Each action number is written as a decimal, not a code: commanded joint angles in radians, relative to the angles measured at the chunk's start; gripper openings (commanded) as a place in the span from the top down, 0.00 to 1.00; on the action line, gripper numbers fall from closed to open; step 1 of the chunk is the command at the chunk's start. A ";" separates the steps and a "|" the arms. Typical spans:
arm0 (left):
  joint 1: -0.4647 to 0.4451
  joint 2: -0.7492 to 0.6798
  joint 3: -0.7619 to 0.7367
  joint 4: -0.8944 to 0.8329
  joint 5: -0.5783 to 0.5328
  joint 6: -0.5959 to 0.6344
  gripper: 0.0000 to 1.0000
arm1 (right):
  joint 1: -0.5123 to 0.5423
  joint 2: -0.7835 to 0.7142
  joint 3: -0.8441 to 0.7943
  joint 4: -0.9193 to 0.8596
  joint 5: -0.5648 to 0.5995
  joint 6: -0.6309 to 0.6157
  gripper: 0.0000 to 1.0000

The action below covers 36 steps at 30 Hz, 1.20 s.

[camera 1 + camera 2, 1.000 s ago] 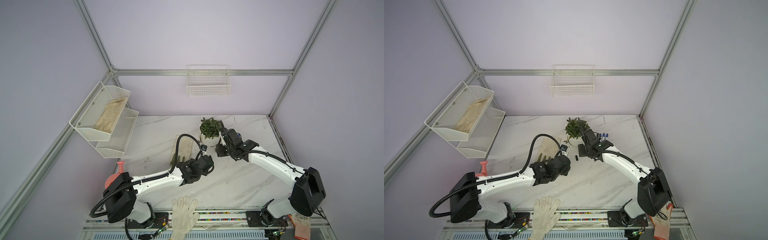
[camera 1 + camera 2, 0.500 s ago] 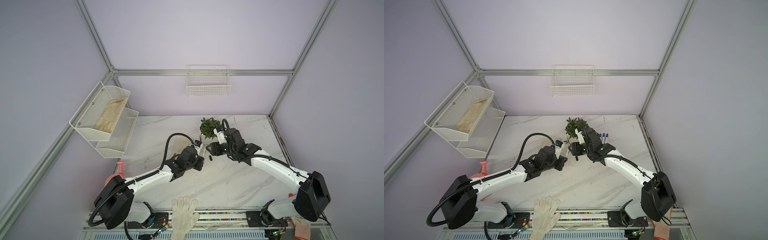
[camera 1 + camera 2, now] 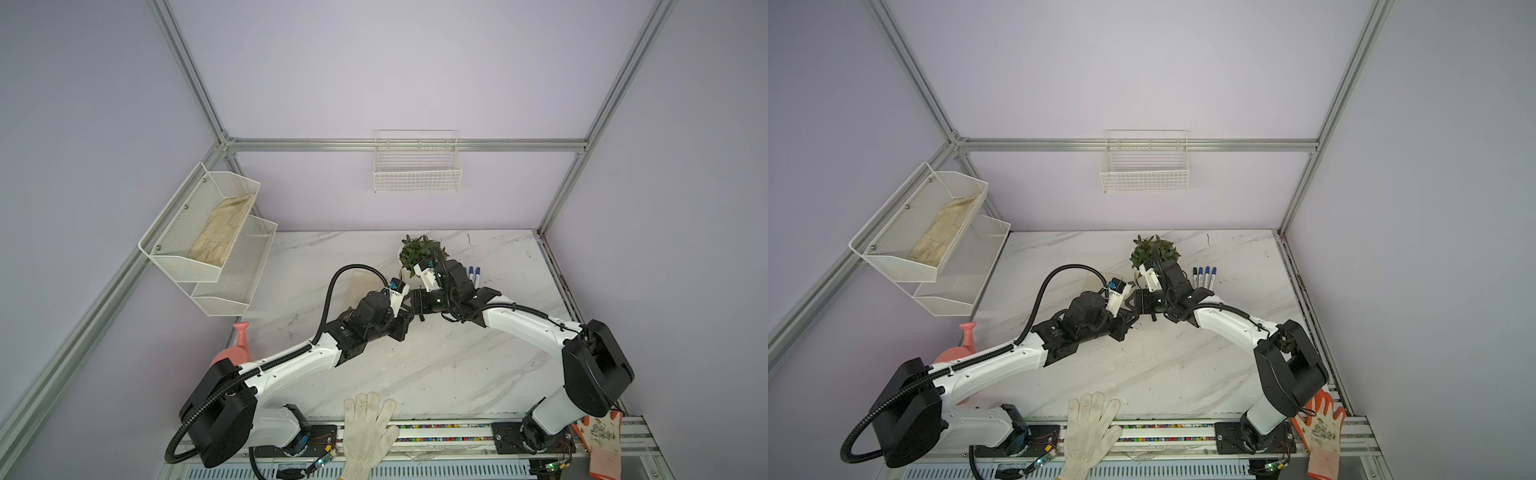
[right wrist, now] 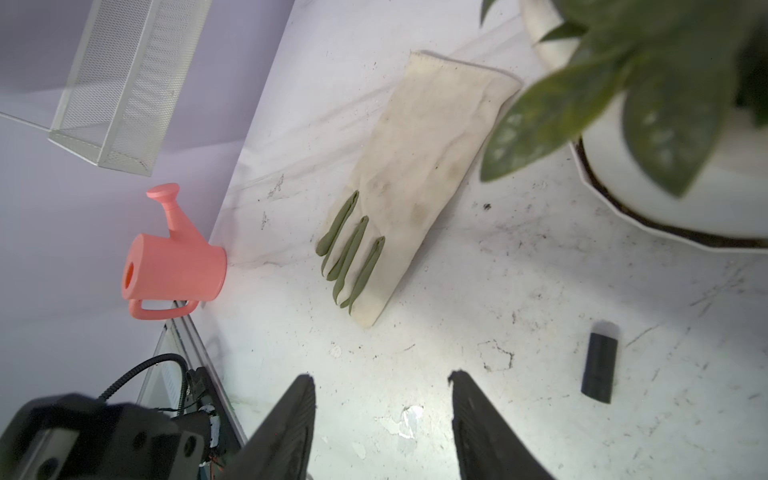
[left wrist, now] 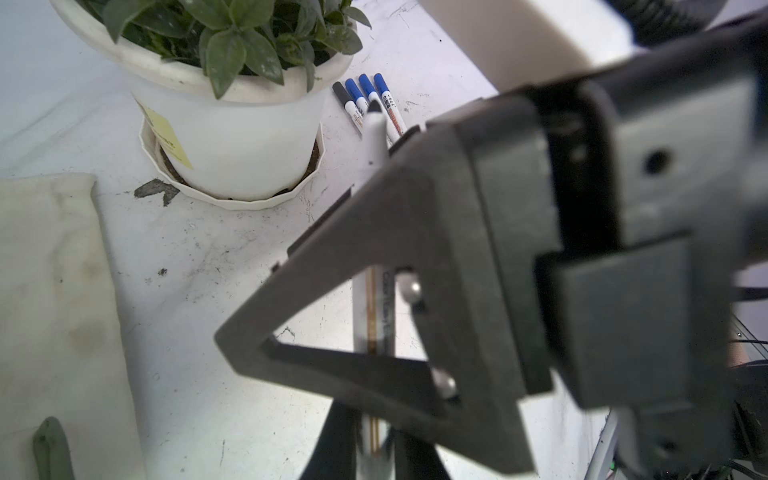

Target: Insert the pens into the pen caps

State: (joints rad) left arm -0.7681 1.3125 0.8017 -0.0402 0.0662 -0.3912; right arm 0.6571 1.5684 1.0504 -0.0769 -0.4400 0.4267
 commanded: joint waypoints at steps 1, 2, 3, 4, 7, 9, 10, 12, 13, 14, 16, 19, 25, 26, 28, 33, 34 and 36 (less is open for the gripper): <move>0.005 -0.039 -0.039 0.063 -0.029 -0.024 1.00 | -0.005 -0.037 -0.042 0.022 -0.009 0.001 0.44; 0.004 -0.039 -0.034 0.064 -0.031 -0.026 1.00 | -0.013 -0.031 -0.033 0.017 -0.005 -0.002 0.45; 0.004 -0.039 -0.033 0.065 -0.031 -0.030 1.00 | -0.021 -0.021 -0.020 0.013 -0.008 -0.004 0.44; 0.004 -0.035 -0.029 0.066 -0.029 -0.035 1.00 | -0.030 -0.007 -0.004 0.015 -0.021 -0.017 0.44; 0.004 -0.015 -0.019 0.073 -0.014 -0.046 1.00 | -0.036 0.052 0.049 0.014 -0.055 -0.063 0.45; 0.003 0.000 -0.013 0.073 -0.004 -0.063 1.00 | -0.037 0.090 0.090 -0.020 -0.050 -0.080 0.45; 0.003 0.005 -0.014 0.078 0.000 -0.074 1.00 | -0.041 0.095 0.096 -0.015 -0.056 -0.093 0.45; 0.003 0.013 -0.021 0.089 0.006 -0.082 1.00 | -0.055 0.094 0.098 0.012 -0.085 -0.103 0.46; 0.002 0.017 -0.025 0.094 0.005 -0.080 1.00 | -0.062 0.097 0.101 0.023 -0.102 -0.093 0.47; 0.002 0.021 -0.024 0.094 0.002 -0.078 1.00 | -0.066 0.100 0.104 0.028 -0.110 -0.081 0.48; 0.001 0.024 -0.024 0.096 0.001 -0.076 1.00 | -0.068 0.099 0.098 0.037 -0.126 -0.072 0.51; 0.002 0.024 -0.020 0.099 0.008 -0.078 1.00 | -0.070 0.075 0.080 0.062 -0.135 -0.050 0.60; 0.001 0.025 -0.027 0.120 0.019 -0.069 1.00 | -0.074 0.023 0.062 0.060 -0.169 -0.017 0.92; 0.001 0.029 -0.031 0.132 0.024 -0.069 1.00 | -0.074 0.019 0.061 0.059 -0.178 -0.010 0.95; 0.002 0.044 -0.027 0.147 0.042 -0.068 1.00 | -0.076 0.012 0.054 0.058 -0.196 -0.001 0.99; 0.003 0.080 0.011 0.120 0.053 -0.053 0.64 | -0.077 -0.023 0.042 0.059 -0.207 0.020 1.00; 0.003 0.087 0.013 0.122 0.056 -0.048 0.63 | -0.078 -0.032 0.045 0.057 -0.205 0.025 1.00; 0.004 0.092 0.017 0.127 0.059 -0.045 0.62 | -0.079 -0.046 0.048 0.054 -0.205 0.033 1.00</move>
State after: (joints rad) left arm -0.7692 1.3991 0.8005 0.0708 0.1120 -0.4511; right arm 0.5823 1.5772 1.1007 -0.0360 -0.6220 0.4400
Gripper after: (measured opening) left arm 0.376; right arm 0.149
